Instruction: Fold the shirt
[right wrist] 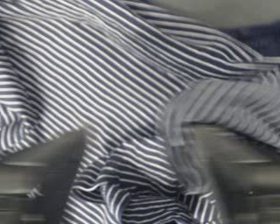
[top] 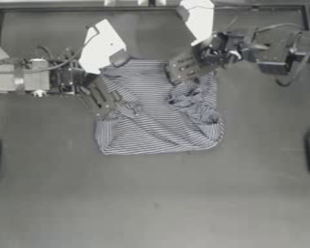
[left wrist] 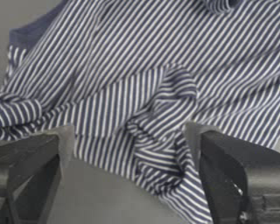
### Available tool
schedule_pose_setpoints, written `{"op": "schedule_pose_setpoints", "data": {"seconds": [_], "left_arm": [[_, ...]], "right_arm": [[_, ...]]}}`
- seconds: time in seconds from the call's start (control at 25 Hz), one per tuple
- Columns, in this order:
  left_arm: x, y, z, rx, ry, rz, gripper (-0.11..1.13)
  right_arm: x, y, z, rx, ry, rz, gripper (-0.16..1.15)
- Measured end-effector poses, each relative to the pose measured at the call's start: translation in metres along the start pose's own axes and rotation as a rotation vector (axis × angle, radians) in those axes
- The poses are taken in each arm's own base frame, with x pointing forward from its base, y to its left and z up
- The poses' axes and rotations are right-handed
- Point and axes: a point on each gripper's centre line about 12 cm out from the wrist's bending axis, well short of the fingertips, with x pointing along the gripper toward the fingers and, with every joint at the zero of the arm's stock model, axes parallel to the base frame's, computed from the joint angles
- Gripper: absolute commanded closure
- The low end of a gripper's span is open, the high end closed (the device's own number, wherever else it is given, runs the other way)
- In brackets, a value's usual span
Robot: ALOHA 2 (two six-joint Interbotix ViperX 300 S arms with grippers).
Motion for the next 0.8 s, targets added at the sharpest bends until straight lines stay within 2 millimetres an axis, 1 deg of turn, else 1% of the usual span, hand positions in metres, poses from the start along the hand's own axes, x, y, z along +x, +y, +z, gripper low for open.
{"op": "schedule_pose_setpoints", "data": {"seconds": [0.2,0.36,0.48,0.64,0.72,0.8], "left_arm": [[0.0,0.0,0.0,0.029,0.0,0.0,0.0],[0.0,0.0,0.001,0.064,-0.001,0.0,-0.01],[-0.001,0.001,0.001,0.091,-0.004,0.0,-0.01],[-0.011,0.002,0.004,0.123,-0.03,-0.006,-0.01],[-0.018,0.003,0.006,0.158,-0.049,-0.011,-0.01],[-0.025,0.0,0.007,0.206,-0.064,-0.021,-0.01]], "right_arm": [[-0.027,0.003,0.009,-0.039,-0.05,0.006,-0.01],[-0.04,0.001,0.01,-0.067,-0.054,-0.011,-0.01],[-0.05,0.004,0.01,-0.123,-0.066,-0.005,-0.01],[-0.068,0.012,0.008,-0.232,-0.081,0.012,-0.01],[-0.077,0.015,0.006,-0.316,-0.082,0.016,-0.01],[-0.084,0.019,0.0,-0.404,-0.067,0.016,-0.01]]}}
